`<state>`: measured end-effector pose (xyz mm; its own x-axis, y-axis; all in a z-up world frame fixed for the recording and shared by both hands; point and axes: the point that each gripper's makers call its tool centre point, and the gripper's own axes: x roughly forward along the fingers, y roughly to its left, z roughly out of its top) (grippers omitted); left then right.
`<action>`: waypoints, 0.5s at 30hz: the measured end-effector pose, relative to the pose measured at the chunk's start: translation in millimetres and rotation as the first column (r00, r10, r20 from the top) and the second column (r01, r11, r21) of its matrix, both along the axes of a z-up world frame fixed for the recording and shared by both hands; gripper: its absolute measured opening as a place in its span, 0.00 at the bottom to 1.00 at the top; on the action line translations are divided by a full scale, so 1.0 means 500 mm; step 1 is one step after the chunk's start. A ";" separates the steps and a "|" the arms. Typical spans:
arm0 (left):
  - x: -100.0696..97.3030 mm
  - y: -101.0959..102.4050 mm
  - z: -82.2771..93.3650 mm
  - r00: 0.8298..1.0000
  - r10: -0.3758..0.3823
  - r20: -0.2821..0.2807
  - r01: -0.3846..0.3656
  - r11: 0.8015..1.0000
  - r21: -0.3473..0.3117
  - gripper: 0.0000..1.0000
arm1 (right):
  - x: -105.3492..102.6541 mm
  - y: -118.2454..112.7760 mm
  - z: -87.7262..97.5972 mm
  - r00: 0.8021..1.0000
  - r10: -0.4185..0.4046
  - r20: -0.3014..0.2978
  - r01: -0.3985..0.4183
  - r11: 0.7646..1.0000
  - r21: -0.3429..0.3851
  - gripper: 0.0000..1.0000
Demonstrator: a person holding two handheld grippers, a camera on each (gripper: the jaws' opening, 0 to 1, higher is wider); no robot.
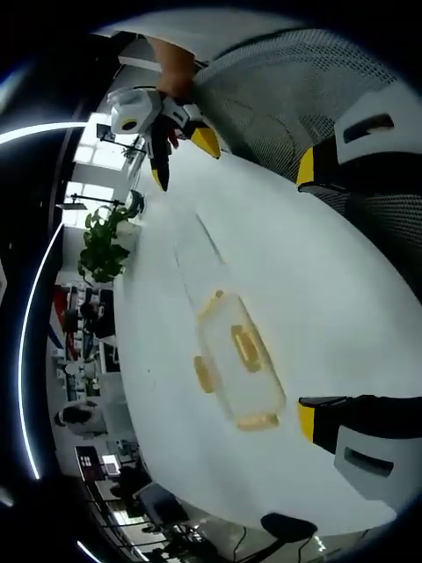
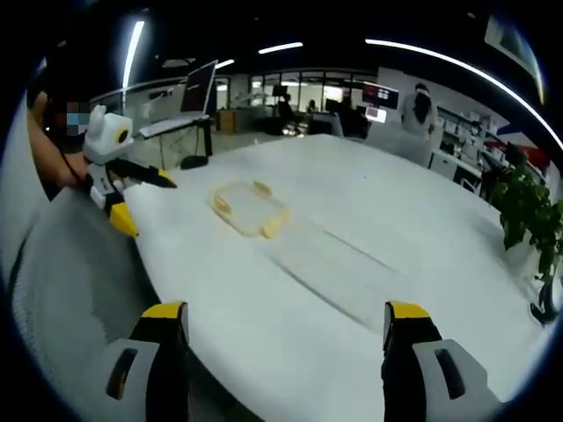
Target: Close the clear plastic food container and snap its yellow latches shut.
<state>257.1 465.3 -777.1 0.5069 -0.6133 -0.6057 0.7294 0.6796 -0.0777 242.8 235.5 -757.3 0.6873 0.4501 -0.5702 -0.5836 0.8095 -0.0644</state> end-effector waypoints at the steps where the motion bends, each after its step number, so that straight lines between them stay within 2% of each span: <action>1: 0.000 0.000 0.001 1.000 0.001 0.000 -0.001 1.000 -0.001 0.96 | 0.000 0.000 0.000 1.000 0.000 -0.001 0.000 1.000 -0.001 0.92; 15: 0.001 0.001 0.001 1.000 0.007 0.002 -0.007 1.000 0.001 0.96 | 0.000 0.002 0.002 1.000 0.008 0.006 -0.008 1.000 0.001 0.92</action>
<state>257.7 465.7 -776.7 0.5121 -0.6092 -0.6055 0.7251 0.6845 -0.0753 243.0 236.2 -756.5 0.6872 0.4558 -0.5657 -0.5892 0.8052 -0.0670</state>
